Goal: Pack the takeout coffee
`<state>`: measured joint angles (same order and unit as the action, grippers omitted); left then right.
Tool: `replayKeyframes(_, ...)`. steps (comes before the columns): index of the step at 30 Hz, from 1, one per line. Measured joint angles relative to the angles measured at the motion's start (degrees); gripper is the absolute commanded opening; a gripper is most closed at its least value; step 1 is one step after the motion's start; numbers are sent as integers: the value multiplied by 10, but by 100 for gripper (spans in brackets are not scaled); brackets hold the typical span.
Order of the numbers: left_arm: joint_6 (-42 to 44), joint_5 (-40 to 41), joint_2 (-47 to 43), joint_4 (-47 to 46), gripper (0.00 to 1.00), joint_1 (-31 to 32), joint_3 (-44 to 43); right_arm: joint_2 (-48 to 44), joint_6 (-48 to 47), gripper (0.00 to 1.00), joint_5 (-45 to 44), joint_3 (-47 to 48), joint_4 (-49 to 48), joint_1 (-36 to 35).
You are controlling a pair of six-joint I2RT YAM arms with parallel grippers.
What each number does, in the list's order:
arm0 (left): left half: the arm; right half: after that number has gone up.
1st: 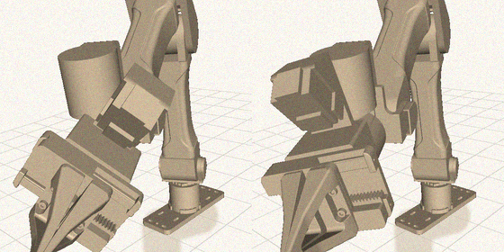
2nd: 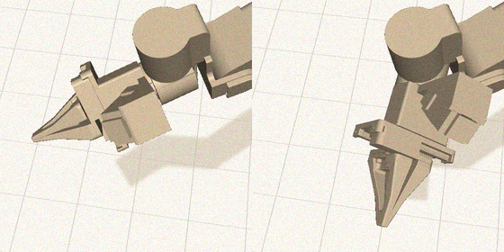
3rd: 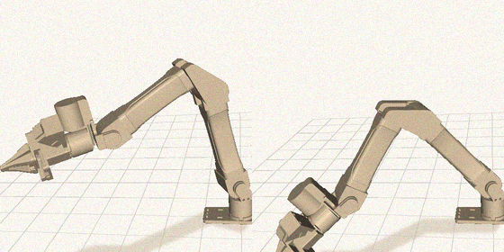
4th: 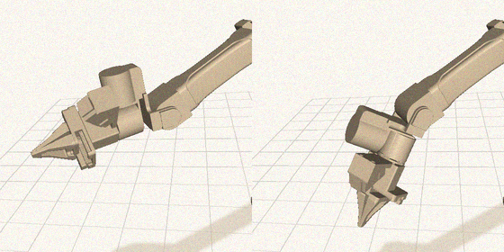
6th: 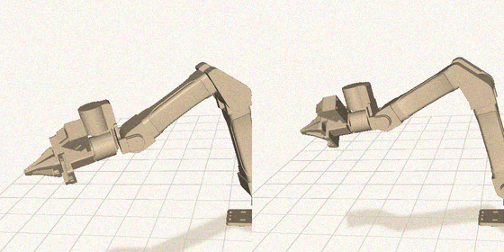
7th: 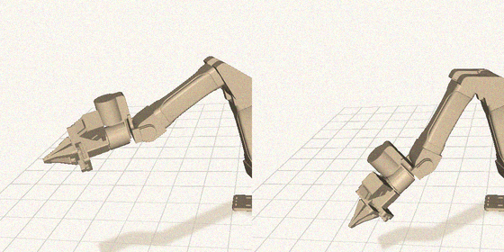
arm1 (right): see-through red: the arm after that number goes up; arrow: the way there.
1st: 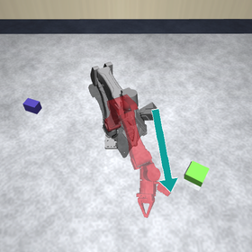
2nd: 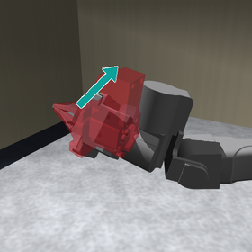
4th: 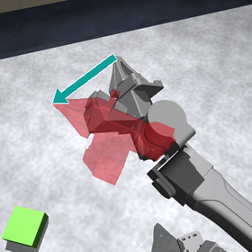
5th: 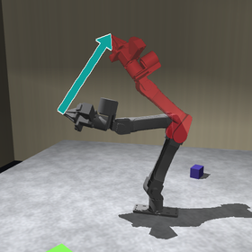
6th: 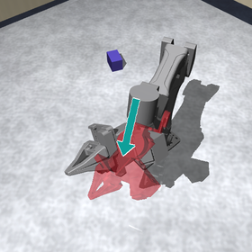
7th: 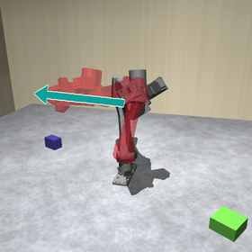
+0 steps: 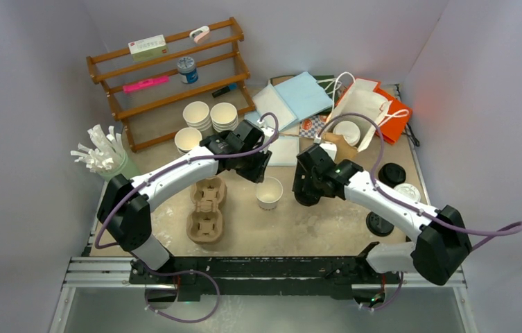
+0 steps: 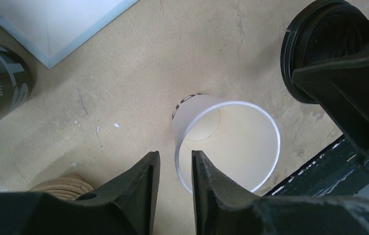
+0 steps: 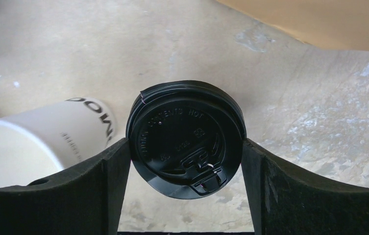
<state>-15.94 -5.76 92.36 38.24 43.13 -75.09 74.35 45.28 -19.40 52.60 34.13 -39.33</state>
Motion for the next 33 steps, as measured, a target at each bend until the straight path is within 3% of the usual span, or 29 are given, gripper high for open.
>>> replayKeyframes(7, -10, -5, -10, 0, 32, -16, 0, 22, -2, 75, 6, 77, 33, -38)
replayKeyframes(14, -14, -21, -87, -5, 32, -86, 31, 46, -19, 75, 8, 169, 71, -91)
replayKeyframes(23, -64, -98, -137, -63, 28, -105, 112, 65, -62, 75, 33, 201, 76, -97)
replayKeyframes(33, -125, -144, -148, -109, 18, -114, 170, 121, -87, 76, 74, 207, 57, -97)
